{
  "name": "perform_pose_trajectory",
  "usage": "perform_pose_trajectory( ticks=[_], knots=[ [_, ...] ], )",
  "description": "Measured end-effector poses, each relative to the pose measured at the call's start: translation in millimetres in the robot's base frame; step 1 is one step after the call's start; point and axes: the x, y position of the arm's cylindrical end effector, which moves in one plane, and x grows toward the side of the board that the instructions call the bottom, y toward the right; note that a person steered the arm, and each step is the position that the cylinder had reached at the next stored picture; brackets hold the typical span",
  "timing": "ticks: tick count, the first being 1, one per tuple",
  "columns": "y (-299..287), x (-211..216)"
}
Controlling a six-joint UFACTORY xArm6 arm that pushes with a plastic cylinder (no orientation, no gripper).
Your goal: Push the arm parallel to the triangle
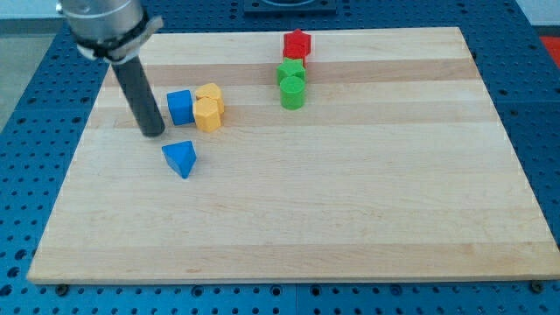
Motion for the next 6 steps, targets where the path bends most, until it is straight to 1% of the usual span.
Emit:
perform_pose_trajectory(
  ticks=[1, 3, 6],
  knots=[
    [-3, 14],
    [-23, 15],
    [-25, 68]
  ],
)
